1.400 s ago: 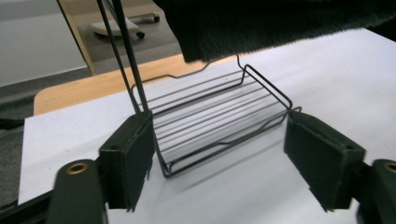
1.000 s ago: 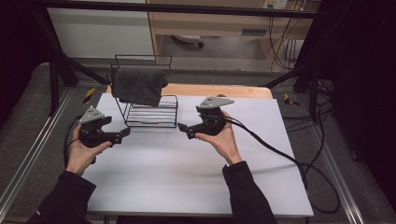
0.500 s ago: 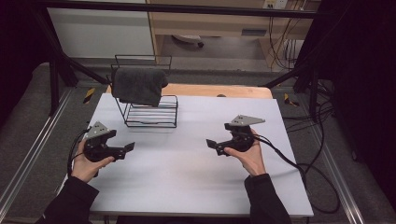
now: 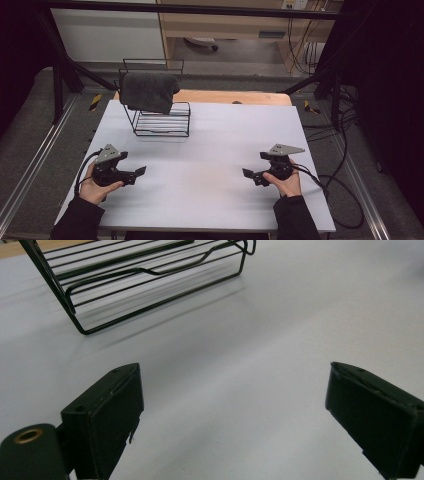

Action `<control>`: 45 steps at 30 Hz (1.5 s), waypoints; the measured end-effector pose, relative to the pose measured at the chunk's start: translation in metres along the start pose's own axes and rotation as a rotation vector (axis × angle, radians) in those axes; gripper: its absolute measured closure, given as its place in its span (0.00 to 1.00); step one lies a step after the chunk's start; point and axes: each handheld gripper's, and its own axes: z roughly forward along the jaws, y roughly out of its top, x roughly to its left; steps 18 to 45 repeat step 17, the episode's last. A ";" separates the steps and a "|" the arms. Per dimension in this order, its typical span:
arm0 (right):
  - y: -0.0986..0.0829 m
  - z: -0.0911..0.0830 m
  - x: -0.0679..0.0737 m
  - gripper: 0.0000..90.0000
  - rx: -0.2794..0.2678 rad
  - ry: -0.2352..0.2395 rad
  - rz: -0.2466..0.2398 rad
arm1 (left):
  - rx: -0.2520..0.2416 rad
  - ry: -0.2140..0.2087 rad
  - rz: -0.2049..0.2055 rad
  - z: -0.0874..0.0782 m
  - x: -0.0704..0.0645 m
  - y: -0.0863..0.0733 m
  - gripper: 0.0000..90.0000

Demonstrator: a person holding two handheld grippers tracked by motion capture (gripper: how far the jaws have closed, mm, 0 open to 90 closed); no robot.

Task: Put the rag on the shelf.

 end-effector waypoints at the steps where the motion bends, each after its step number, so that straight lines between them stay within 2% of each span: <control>1: -0.005 -0.001 -0.002 0.01 0.001 -0.003 0.002 | 0.005 -0.002 0.001 0.001 0.000 -0.002 0.09; 6: -0.026 -0.007 -0.007 0.01 0.025 0.000 0.025 | 0.019 -0.004 0.014 0.003 -0.001 -0.009 0.09; 9: -0.032 -0.009 -0.008 0.01 0.014 -0.003 0.030 | 0.028 -0.007 0.018 0.004 -0.003 -0.013 0.09; 14: -0.040 -0.012 -0.009 0.01 0.028 -0.006 0.038 | 0.039 -0.016 0.030 0.007 -0.006 -0.017 0.09; 16: -0.041 -0.012 -0.011 0.01 0.023 -0.012 0.049 | 0.044 -0.020 0.027 0.008 -0.007 -0.019 0.09; 45: -0.041 -0.012 -0.011 0.01 0.024 -0.013 0.048 | 0.048 -0.024 0.025 0.009 -0.007 -0.019 0.09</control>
